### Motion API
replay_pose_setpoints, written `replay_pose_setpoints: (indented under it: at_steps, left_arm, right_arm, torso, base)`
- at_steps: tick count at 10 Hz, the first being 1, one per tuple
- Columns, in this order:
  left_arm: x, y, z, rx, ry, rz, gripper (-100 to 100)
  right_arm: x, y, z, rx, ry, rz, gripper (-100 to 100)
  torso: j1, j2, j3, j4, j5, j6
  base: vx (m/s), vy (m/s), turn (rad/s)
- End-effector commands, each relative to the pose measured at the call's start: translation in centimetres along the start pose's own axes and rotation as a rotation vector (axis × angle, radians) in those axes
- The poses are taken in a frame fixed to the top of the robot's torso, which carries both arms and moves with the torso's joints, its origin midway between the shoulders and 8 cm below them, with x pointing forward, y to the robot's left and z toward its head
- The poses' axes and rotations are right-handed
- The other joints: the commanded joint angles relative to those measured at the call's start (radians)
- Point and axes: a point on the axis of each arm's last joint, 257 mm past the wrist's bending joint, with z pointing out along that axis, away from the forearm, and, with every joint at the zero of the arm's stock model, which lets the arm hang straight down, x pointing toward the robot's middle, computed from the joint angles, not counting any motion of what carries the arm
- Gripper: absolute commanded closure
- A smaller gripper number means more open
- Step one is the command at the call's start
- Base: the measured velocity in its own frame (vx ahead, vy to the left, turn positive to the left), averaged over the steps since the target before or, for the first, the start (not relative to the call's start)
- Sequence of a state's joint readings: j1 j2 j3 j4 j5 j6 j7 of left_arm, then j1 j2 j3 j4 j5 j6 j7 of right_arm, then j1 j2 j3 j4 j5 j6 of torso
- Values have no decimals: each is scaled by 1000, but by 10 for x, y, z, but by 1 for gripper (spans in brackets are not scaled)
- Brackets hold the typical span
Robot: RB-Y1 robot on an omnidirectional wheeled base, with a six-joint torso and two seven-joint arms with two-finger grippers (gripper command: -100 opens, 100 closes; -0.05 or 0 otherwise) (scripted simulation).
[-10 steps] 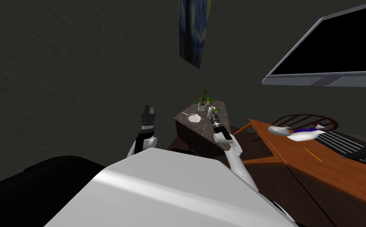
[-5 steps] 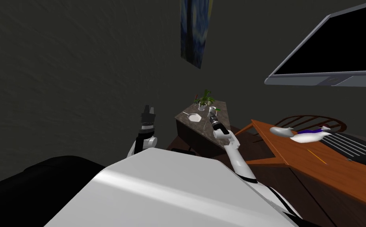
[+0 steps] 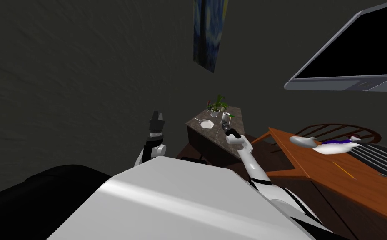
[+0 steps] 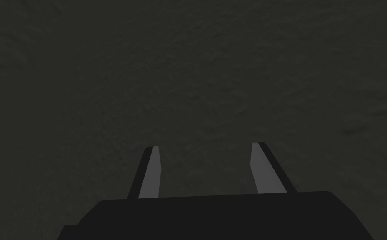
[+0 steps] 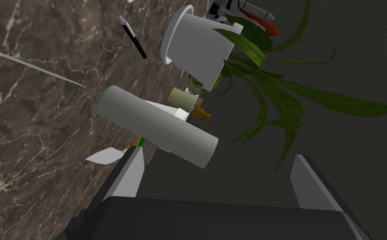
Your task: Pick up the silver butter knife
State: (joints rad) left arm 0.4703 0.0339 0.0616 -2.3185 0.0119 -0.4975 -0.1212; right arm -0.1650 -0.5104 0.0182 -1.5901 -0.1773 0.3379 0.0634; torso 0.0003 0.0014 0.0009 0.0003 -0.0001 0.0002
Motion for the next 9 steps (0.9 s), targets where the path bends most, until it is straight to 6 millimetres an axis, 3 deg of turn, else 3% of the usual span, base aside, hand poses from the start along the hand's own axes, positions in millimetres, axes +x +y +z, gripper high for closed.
replay_pose_setpoints:
  at_steps: [1,2,4,9]
  left_arm:
    - [0,0,0,0,0,0,0]
    - [0,0,0,0,0,0,0]
    - [0,0,0,0,0,0,0]
    - [0,0,0,0,0,0,0]
  right_arm:
    - [-6,-15,9,65,4,-53,-100]
    - [-11,-17,16,91,9,-101,-100]
    - [-20,-42,22,172,10,-147,-100]
    - [-40,-78,28,304,12,-240,-100]
  torso:
    - [0,0,0,0,0,0]
    - [0,0,0,0,0,0]
    - [0,1,0,0,0,0]
    - [1,0,0,0,0,0]
  base:
    - [-27,4,76]
    - [-48,11,180]
    - [-36,6,73]
    - [-23,12,81]
